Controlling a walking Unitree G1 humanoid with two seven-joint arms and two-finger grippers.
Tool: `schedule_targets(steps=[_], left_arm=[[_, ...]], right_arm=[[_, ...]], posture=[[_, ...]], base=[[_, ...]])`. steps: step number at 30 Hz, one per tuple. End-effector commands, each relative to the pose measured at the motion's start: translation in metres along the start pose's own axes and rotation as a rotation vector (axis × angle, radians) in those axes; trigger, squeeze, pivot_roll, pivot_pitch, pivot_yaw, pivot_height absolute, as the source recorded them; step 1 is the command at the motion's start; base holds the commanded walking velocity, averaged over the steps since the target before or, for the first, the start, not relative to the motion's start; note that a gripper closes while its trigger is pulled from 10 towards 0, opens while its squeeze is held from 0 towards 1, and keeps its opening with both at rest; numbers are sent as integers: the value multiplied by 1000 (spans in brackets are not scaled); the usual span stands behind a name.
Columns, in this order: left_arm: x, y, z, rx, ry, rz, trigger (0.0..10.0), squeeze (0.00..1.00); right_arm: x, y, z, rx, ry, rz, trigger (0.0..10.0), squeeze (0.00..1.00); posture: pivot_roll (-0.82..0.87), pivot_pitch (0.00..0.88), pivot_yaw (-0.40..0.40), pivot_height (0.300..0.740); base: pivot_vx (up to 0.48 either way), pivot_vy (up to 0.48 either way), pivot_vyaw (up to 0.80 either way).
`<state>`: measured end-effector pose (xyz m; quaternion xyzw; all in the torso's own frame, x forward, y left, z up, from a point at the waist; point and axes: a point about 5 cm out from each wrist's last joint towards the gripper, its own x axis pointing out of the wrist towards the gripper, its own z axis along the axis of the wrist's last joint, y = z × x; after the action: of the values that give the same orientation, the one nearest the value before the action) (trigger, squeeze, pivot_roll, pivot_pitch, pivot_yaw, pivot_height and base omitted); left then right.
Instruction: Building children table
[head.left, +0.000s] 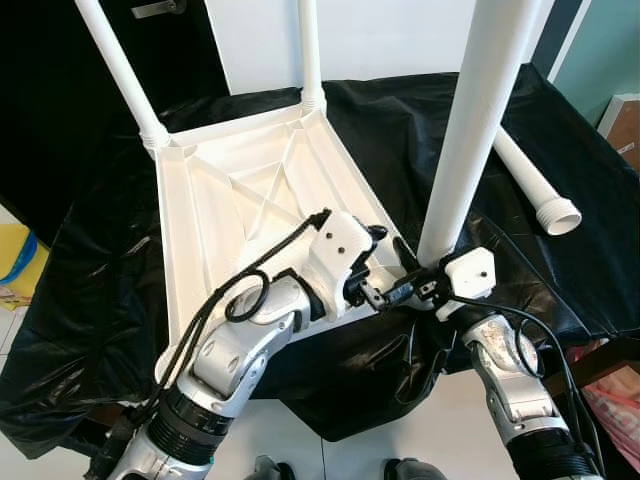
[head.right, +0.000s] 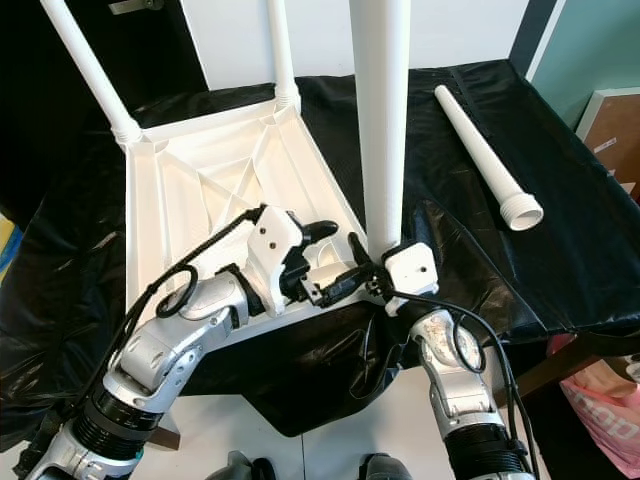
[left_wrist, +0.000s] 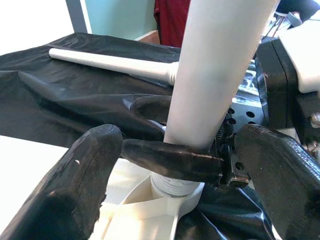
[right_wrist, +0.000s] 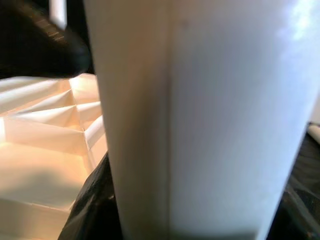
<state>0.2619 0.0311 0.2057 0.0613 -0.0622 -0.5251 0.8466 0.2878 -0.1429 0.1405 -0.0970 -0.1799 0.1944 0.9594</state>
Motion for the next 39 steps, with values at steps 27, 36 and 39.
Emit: schedule_targets(steps=[27,36,39], left_arm=[[-4,-1,6,13,2,-34,10000,0],[-4,1,5,13,3,-23,10000,0],[-4,1,5,13,3,-22,10000,0]], right_arm=[[-16,-11,-45,276,368,-321,10000,0],[-18,-8,-38,177,362,-312,10000,0],[-17,-8,-36,137,351,-296,10000,0]], posture=[[-114,122,60,740],[-116,133,60,740],[-116,132,60,740]], base=[[0,0,0],[0,0,0],[0,0,0]])
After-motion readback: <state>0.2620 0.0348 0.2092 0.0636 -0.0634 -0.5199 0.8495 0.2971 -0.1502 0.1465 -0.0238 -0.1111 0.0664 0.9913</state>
